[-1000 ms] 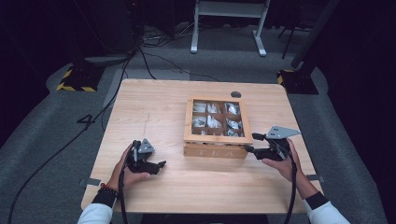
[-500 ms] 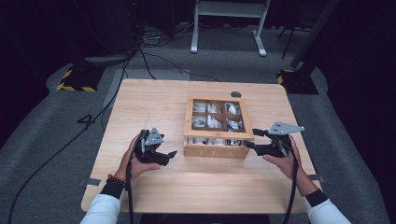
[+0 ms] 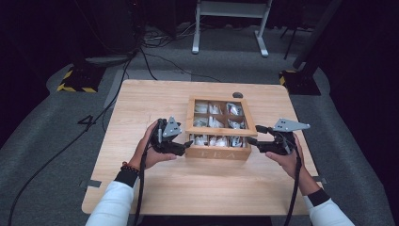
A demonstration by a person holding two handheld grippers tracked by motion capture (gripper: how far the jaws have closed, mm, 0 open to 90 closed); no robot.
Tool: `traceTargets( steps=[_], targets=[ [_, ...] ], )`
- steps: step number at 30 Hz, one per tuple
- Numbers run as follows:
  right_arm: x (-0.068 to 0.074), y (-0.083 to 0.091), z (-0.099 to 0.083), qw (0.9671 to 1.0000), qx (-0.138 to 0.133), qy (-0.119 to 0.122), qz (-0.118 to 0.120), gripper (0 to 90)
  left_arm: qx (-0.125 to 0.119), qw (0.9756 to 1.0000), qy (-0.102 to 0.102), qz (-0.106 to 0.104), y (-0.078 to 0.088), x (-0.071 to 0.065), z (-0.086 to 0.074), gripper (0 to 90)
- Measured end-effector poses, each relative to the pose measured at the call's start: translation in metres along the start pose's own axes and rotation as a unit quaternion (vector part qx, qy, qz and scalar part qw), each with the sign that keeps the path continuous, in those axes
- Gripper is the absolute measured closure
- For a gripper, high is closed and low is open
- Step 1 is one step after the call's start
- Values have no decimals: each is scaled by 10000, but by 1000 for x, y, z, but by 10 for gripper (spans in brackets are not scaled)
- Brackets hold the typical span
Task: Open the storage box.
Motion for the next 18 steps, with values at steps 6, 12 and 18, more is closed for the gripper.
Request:
traceTargets(
  steps=[6,12,18],
  targets=[
    [-2,-1,2,10000,35,-36,-17,354,-200,9996,-43,171,-1,5,21,235],
    [-4,2,6,9999,-2,8,-100,368,-281,9994,-115,143,1,9,29,215],
    [-10,12,5,9996,-36,-82,-262,366,-224,9995,-234,44,6,11,38,216]
  ],
)
Point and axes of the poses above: each handheld gripper's, and its own axes: y roughly backward along the jaws, z roughly out of its top, x roughly to its left, the point moved 7 cm from there along -y, roughly forward along the jaws, and after that the axes turned 13 degrees about y, right-handed, at the moved point
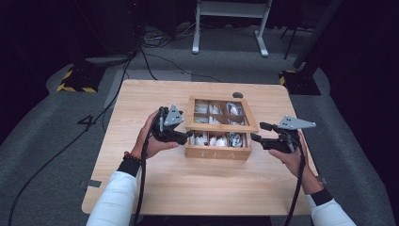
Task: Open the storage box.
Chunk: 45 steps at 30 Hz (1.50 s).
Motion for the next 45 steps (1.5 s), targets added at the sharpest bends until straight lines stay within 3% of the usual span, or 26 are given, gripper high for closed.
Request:
traceTargets(
  steps=[4,7,10,12,16,23,28,32,40,45],
  targets=[
    [-8,11,-14,10000,55,-79,4,357,-62,10000,-28,-35,2,0,7,225],
    [-9,16,-25,9996,95,-164,192,350,-66,9999,-87,-31,4,-1,12,228],
    [-8,19,-46,9991,387,97,161,339,-91,9998,-153,-66,4,0,19,233],
    [-5,20,-59,9982,498,184,279,325,-105,9998,-134,-121,4,1,22,237],
    [5,20,-80,9961,611,372,520,312,-129,9993,-139,-321,4,1,29,302],
    [9,11,-105,9934,948,272,592,310,-298,9985,-233,-406,2,1,42,449],
    [9,8,-109,9931,979,183,611,311,-398,9981,-284,-383,0,5,55,490],
    [15,2,-114,9906,1151,300,677,311,-476,9976,-214,-447,0,11,64,496],
    [25,-1,-115,9900,963,332,971,297,-569,9970,-46,-514,-2,22,80,494],
    [29,-4,-116,9888,1035,395,1004,296,-641,9966,51,-508,-3,28,89,492]
  ],
)
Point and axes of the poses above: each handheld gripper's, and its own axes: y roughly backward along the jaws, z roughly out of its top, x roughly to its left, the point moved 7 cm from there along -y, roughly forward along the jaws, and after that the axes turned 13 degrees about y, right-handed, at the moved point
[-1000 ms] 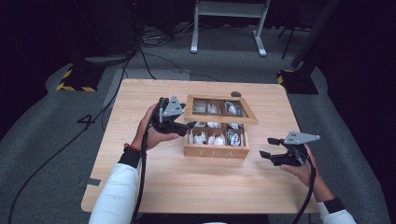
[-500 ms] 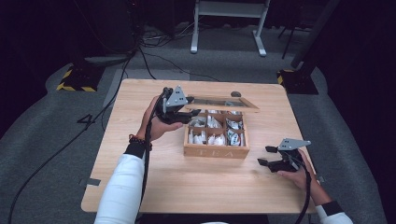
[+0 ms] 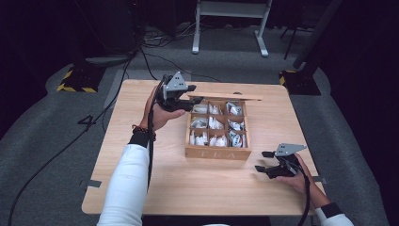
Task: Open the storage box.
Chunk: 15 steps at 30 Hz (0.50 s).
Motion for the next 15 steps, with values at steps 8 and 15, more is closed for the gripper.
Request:
traceTargets(
  steps=[8,15],
  targets=[
    [2,-6,-3,9999,86,4,52,296,-139,9998,145,-16,-5,14,16,491],
    [3,-8,-6,9999,147,5,63,298,-293,9989,351,-78,-10,26,27,487]
  ],
)
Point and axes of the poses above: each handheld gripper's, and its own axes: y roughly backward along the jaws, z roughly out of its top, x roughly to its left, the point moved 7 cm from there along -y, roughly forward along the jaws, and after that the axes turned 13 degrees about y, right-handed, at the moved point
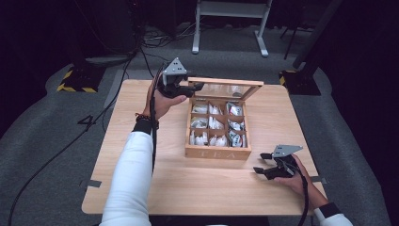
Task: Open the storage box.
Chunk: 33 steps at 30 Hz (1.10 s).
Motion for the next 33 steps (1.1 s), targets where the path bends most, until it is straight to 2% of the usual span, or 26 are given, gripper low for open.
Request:
traceTargets(
  steps=[6,12,17,30,33],
  targets=[
    [-2,0,-1,10000,-29,-66,-50,298,-106,9999,94,20,-4,7,6,484],
    [-3,-2,-3,9999,-4,-26,-144,297,-155,9996,212,34,-9,14,13,482],
    [-4,-2,-5,9996,-10,-40,-286,250,-202,9992,321,81,-14,21,19,478],
    [-5,-3,-4,9997,-5,-69,-251,229,-450,9968,644,126,-28,40,30,468],
    [-5,-3,-4,9997,-2,-68,-252,228,-418,9968,666,170,-30,44,31,471]
  ],
)
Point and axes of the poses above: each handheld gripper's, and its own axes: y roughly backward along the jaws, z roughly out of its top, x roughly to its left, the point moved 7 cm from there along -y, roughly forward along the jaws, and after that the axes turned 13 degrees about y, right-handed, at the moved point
